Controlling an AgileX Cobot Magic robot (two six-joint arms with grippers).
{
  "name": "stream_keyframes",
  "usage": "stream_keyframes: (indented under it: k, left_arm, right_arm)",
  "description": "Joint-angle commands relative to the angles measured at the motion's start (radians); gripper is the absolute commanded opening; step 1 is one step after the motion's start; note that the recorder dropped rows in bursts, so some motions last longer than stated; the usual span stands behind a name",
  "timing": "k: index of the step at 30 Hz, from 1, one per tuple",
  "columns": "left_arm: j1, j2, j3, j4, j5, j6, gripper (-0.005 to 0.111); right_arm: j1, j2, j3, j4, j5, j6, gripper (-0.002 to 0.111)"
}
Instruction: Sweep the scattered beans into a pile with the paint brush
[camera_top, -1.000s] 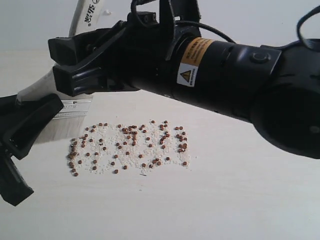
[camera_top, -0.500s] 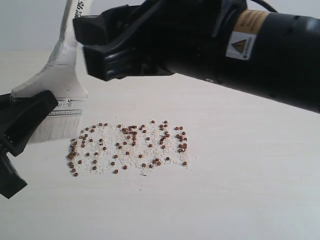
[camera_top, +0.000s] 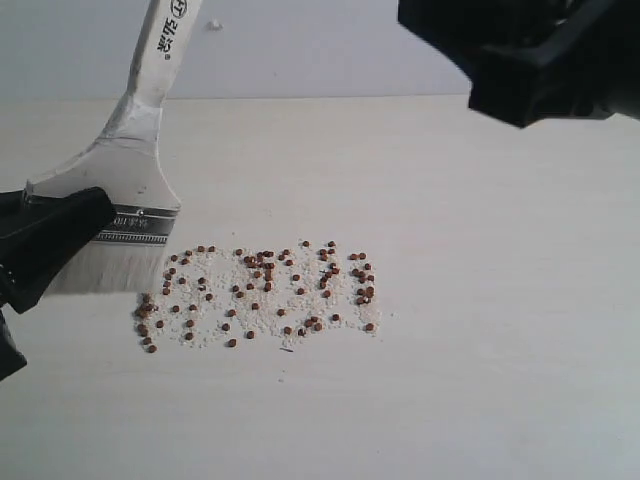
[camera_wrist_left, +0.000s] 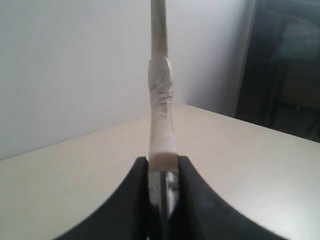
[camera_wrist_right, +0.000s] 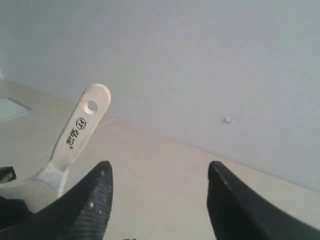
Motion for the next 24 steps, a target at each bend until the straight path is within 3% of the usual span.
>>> stream_keyframes:
  k: [1,10,19,24]
  left_arm:
    - [0.032,-0.002,-0.053,0.121,-0.021,-0.115,0.000]
    - [0.034,-0.002,-0.070,0.165,-0.021,-0.183,0.000]
    - [0.034,-0.002,-0.079,0.147,-0.021,-0.194,0.000]
    - [0.034,-0.002,-0.079,0.143,-0.021,-0.127,0.000]
  right_arm:
    - [-0.013,0.019,-0.005,0.016,0.008,0.015,0.060]
    - [-0.069,0.238,-0.005,0.016,-0.068,0.002,0.059]
    - [-0.070,0.320,-0.005,0.013,-0.161,0.046,0.059]
    - [-0.064,0.329,-0.005,0.006,-0.169,0.203,0.059]
